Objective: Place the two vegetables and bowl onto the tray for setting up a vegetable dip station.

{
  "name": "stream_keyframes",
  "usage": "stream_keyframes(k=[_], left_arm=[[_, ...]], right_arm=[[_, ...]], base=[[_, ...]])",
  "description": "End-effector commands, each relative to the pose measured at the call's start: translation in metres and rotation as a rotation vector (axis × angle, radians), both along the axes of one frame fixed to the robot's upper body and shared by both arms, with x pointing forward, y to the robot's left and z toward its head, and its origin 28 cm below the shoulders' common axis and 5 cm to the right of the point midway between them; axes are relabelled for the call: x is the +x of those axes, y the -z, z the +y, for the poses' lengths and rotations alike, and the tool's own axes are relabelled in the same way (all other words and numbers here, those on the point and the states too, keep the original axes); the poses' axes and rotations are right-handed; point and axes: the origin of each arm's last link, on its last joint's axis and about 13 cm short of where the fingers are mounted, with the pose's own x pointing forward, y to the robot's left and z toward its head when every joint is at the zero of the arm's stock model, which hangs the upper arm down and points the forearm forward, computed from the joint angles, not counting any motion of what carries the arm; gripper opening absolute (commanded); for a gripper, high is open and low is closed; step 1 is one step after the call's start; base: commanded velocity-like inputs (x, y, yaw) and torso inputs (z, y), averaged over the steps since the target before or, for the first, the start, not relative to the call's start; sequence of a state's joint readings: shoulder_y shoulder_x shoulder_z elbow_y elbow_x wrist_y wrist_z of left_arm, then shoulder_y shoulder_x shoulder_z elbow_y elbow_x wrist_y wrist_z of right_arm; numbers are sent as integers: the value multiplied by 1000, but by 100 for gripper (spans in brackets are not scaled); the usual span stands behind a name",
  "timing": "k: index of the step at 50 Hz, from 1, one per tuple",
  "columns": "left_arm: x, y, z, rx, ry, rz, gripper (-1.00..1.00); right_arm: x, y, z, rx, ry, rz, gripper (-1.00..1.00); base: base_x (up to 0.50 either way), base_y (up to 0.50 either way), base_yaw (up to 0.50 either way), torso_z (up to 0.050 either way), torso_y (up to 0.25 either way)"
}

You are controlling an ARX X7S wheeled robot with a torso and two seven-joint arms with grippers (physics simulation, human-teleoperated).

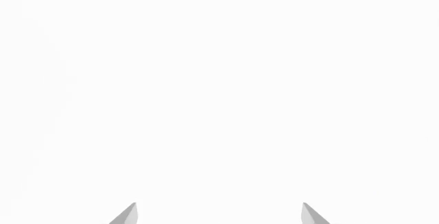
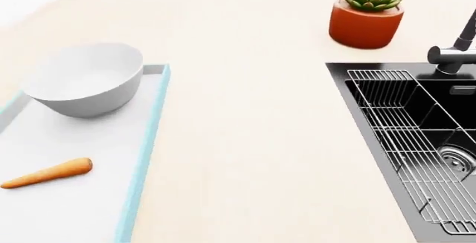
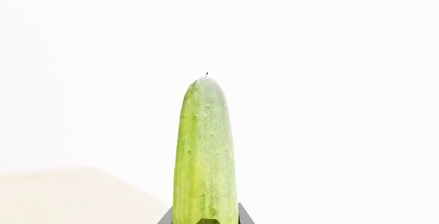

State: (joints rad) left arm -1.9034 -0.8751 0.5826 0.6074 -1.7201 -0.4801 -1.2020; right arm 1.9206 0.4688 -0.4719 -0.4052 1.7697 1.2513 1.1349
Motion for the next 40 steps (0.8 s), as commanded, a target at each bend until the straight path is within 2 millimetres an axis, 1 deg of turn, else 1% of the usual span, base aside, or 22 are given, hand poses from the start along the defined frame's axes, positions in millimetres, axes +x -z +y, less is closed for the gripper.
stream_keyframes(k=[1, 30, 34, 40], left_arm=[[0, 0, 0, -1, 0, -1, 100], [0, 0, 0, 0, 0, -1, 100], [0, 1, 0, 0, 0, -1, 100], [-1, 0, 0, -1, 1, -2, 100]], right_arm=[[0, 0, 0, 1, 4, -5, -100], [0, 0, -1, 3, 12, 5, -100], [1, 1, 0, 3, 15, 13, -100], [1, 1, 0, 2, 15, 12, -100]], base=[[133, 500, 0, 0, 0], [135, 500, 0, 0, 1], [-26, 500, 0, 0, 0], [-232, 500, 0, 0, 0]])
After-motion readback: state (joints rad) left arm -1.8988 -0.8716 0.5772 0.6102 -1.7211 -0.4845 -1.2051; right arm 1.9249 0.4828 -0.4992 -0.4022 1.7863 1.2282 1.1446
